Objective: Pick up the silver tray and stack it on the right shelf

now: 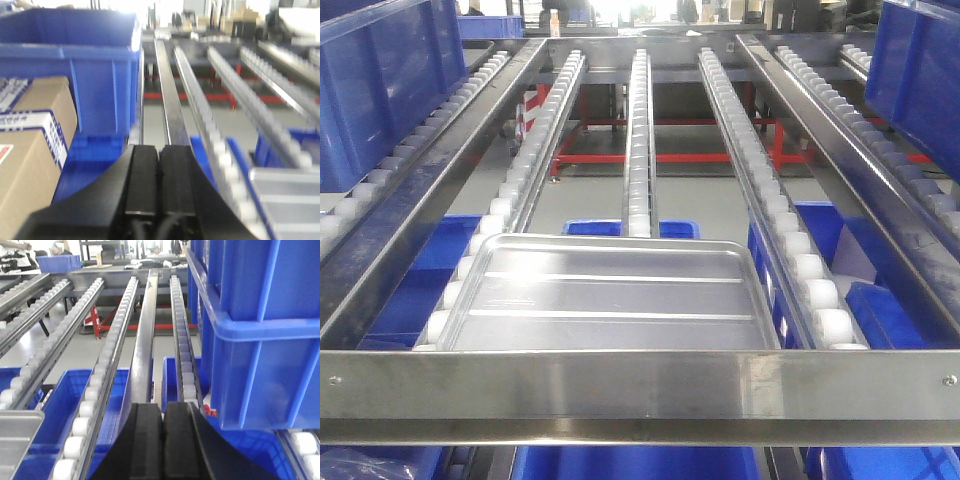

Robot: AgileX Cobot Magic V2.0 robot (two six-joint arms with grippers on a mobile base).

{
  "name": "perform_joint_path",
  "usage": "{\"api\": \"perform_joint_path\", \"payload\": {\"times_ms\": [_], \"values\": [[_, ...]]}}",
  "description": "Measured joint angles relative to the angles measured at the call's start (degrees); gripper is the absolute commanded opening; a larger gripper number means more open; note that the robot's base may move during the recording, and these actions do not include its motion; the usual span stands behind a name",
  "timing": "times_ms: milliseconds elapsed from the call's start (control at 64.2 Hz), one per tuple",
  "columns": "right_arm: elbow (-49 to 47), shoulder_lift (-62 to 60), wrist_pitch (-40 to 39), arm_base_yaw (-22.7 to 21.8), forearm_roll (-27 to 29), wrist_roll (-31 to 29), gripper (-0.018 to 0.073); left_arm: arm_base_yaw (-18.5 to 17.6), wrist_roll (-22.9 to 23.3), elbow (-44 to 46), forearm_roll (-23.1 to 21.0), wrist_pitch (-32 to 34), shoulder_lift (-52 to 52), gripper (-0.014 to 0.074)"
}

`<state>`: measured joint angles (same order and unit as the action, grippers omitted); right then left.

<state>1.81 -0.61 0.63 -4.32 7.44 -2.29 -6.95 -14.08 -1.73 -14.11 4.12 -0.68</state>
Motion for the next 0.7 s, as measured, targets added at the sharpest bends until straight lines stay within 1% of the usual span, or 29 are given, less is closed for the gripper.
{"api": "perform_joint_path", "payload": {"times_ms": [62, 140, 202, 265, 358, 467, 638, 700], "values": [[0.0, 0.0, -1.6, 0.0, 0.0, 0.0, 0.0057, 0.0, 0.0, 0.0, -2.9, 2.5, 0.0, -0.0080], [0.0, 0.0, -4.3, 0.0, 0.0, 0.0, 0.0057, 0.0, 0.0, 0.0, -5.3, 4.7, 0.0, -0.0080], [-0.1, 0.0, -6.2, 0.0, 0.3, 0.0, 0.0057, 0.0, 0.0, 1.2, -6.4, 4.4, 0.0, -0.0080], [-1.4, 0.0, -6.0, 0.0, 0.4, 0.5, 0.0057, 0.0, 0.0, 4.1, -6.6, 3.4, 0.0, -0.0080], [-6.1, 0.0, -5.7, 0.0, 0.6, 1.7, 0.0057, 0.0, 0.0, 10.9, -5.3, 0.9, 0.3, -0.0080], [-11.6, 2.1, -5.7, 0.0, 0.6, 2.7, 0.0057, 0.0, 0.0, 19.2, -3.1, -2.5, 4.1, -0.0080], [-17.8, 9.2, -5.7, 0.0, 0.6, 3.2, 0.0061, 0.0, 0.0, 31.4, -2.0, -11.3, 16.1, -0.0078], [-19.4, 12.0, -4.3, 0.0, 0.6, 3.2, 0.0069, 0.0, 0.0, 35.1, -2.0, -14.8, 20.8, -0.0078]]}}
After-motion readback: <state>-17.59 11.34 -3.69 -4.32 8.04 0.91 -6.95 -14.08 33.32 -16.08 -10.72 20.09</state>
